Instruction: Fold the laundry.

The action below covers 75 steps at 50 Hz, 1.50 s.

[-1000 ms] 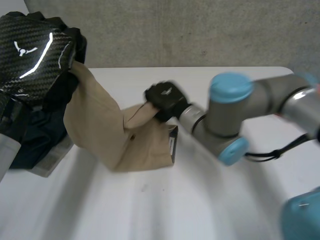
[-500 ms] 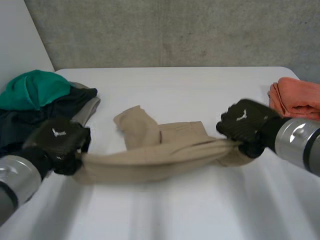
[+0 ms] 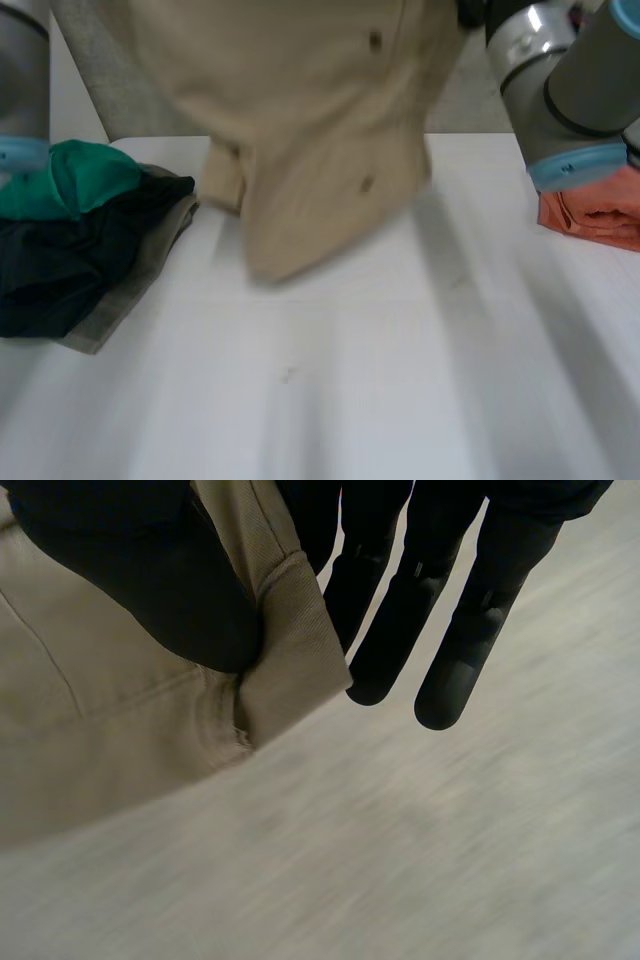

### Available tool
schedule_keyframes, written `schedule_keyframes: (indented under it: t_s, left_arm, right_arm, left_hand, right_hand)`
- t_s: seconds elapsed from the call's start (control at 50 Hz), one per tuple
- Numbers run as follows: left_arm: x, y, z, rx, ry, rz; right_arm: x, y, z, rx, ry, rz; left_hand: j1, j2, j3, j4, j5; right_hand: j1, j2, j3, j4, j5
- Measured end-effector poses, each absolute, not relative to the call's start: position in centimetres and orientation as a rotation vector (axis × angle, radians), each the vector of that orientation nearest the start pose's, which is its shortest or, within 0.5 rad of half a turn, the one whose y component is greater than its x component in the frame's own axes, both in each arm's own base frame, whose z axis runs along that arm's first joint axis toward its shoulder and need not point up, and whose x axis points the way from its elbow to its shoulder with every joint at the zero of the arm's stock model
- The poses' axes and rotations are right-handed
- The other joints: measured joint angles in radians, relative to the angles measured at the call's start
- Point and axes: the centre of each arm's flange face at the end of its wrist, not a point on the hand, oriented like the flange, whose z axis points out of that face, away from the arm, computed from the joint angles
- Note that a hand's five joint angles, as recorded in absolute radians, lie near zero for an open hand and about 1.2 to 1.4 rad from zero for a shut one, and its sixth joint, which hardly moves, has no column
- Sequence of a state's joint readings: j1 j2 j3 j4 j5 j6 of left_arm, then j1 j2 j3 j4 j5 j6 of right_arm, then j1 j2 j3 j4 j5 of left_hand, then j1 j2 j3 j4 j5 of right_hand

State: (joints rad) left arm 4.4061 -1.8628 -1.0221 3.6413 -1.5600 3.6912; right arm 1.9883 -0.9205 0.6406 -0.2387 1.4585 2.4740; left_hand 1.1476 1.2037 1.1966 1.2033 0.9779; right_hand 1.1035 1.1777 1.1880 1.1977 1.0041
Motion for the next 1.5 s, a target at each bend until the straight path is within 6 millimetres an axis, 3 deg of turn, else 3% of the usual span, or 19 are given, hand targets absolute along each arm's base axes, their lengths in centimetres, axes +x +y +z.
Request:
schedule_keyframes:
  t_s: [0.08, 0.2, 0.4, 0.48, 0.5, 0.56, 0.64, 0.74, 0.9, 1.02, 1.08, 1.18, 1.2, 1.24, 1.3, 1.4, 1.42, 1.44, 1.5]
  left_arm:
    - [-24.5, -34.3, 44.9, 0.451, 0.998, -2.74]
    - [-24.4, -34.8, 40.8, 0.513, 1.215, -2.687]
    - [-25.3, -32.9, 27.1, 0.769, 1.718, -2.426]
    - [-26.3, -30.3, 20.9, 0.943, 1.902, -2.305]
    - [-26.3, -30.3, 20.9, 0.943, 1.902, -2.305]
    - [-26.5, -27.8, 17.5, 1.054, 2.02, -2.2]
    - [-25.8, -25.1, 16.3, 1.13, 2.116, -2.087]
    - [-24.5, -21.2, 16.9, 1.224, 2.227, -1.91]
    - [-21.4, -12.9, 18.8, 1.503, 2.419, -1.371]
    - [-20.4, -10.0, 20.0, 1.687, 2.425, -1.088]
    - [-20.8, -11.0, 20.3, 1.715, 2.361, -1.112]
    - [-23.2, -16.2, 20.6, 1.61, 2.192, -1.37]
    - [-23.2, -16.2, 20.6, 1.61, 2.192, -1.37]
    - [-25.2, -20.1, 21.0, 1.501, 2.076, -1.571]
    - [-27.5, -23.9, 21.4, 1.397, 1.955, -1.764]
    - [-30.7, -28.8, 21.2, 1.284, 1.801, -1.975]
    - [-30.7, -28.8, 21.2, 1.284, 1.801, -1.975]
    - [-32.0, -30.7, 20.5, 1.256, 1.76, -2.025]
    - [-33.2, -32.5, 19.3, 1.245, 1.743, -2.047]
  right_arm:
    - [32.2, -37.1, 39.5, -0.864, 1.091, -2.969]
    - [32.4, -36.6, 37.1, -0.919, 1.108, -2.915]
    - [32.2, -36.8, 25.0, -1.236, 1.646, -2.527]
    - [31.3, -35.3, 19.0, -1.439, 1.92, -2.247]
    - [31.3, -35.3, 19.0, -1.439, 1.92, -2.247]
    - [30.2, -33.6, 15.9, -1.555, 2.063, -2.044]
    - [29.1, -31.6, 15.0, -1.619, 2.145, -1.893]
    - [27.3, -28.4, 16.2, -1.691, 2.223, -1.719]
    - [22.3, -20.4, 19.0, -1.974, 2.326, -1.177]
    - [20.3, -18.7, 19.5, -2.098, 2.274, -1.051]
    - [20.1, -19.8, 19.3, -2.079, 2.284, -1.08]
    - [20.7, -23.3, 19.1, -1.918, 2.353, -1.232]
    - [20.7, -23.3, 19.1, -1.918, 2.353, -1.232]
    - [21.7, -26.0, 19.1, -1.771, 2.387, -1.385]
    - [22.8, -28.6, 19.1, -1.627, 2.389, -1.562]
    - [24.2, -32.0, 18.6, -1.465, 2.355, -1.798]
    - [24.2, -32.0, 18.6, -1.465, 2.355, -1.798]
    - [24.7, -33.3, 18.1, -1.42, 2.341, -1.885]
    - [25.2, -34.8, 17.2, -1.391, 2.338, -1.975]
  left_hand:
    - [0.0, 0.0, 0.0, 0.0, 0.0]
    - [0.0, 0.0, 0.0, 0.0, 0.016]
    - [0.0, 0.0, 0.0, 0.0, 0.016]
    - [0.0, 0.0, 0.0, 0.0, 0.015]
    - [0.0, 0.0, 0.0, 0.0, 0.015]
    - [0.0, 0.0, 0.0, 0.0, 0.015]
    - [0.0, 0.0, 0.0, 0.0, 0.016]
    - [0.0, 0.0, 0.0, 0.0, 0.016]
    - [0.0, 0.0, 0.0, 0.0, 0.015]
    - [0.0, 0.0, 0.0, 0.0, 0.016]
    - [0.0, 0.0, 0.0, 0.0, 0.016]
    - [0.0, 0.0, 0.0, 0.0, 0.016]
    - [0.0, 0.0, 0.0, 0.0, 0.016]
    - [0.0, 0.0, 0.0, 0.0, 0.027]
    - [0.0, 0.0, 0.0, 0.0, 0.029]
    - [0.0, 0.0, 0.0, 0.0, 0.029]
    - [0.0, 0.0, 0.0, 0.0, 0.029]
    - [0.0, 0.0, 0.0, 0.0, 0.029]
    - [0.0, 0.0, 0.0, 0.0, 0.029]
  right_hand:
    - [0.0, 0.0, 0.0, 0.0, 0.015]
    - [0.0, 0.001, 0.0, 0.0, 0.015]
    - [0.0, 0.007, 0.0, 0.0, 0.015]
    - [0.0, 0.007, 0.0, 0.0, 0.015]
    - [0.0, 0.007, 0.0, 0.0, 0.015]
    - [0.0, 0.007, 0.0, 0.0, 0.015]
    - [0.0, 0.007, 0.0, 0.0, 0.015]
    - [0.0, 0.007, 0.0, 0.0, 0.015]
    - [0.0, 0.007, 0.0, 0.0, 0.015]
    - [0.0, 0.007, 0.0, 0.0, 0.015]
    - [0.0, 0.007, 0.0, 0.0, 0.015]
    - [0.0, 0.007, 0.0, 0.0, 0.015]
    - [0.0, 0.007, 0.0, 0.0, 0.015]
    - [0.0, 0.007, 0.0, 0.0, 0.019]
    - [0.0, 0.007, 0.0, 0.0, 0.024]
    - [0.0, 0.007, 0.0, 0.0, 0.029]
    - [0.0, 0.007, 0.0, 0.0, 0.029]
    - [0.0, 0.007, 0.0, 0.0, 0.029]
    - [0.0, 0.007, 0.0, 0.0, 0.029]
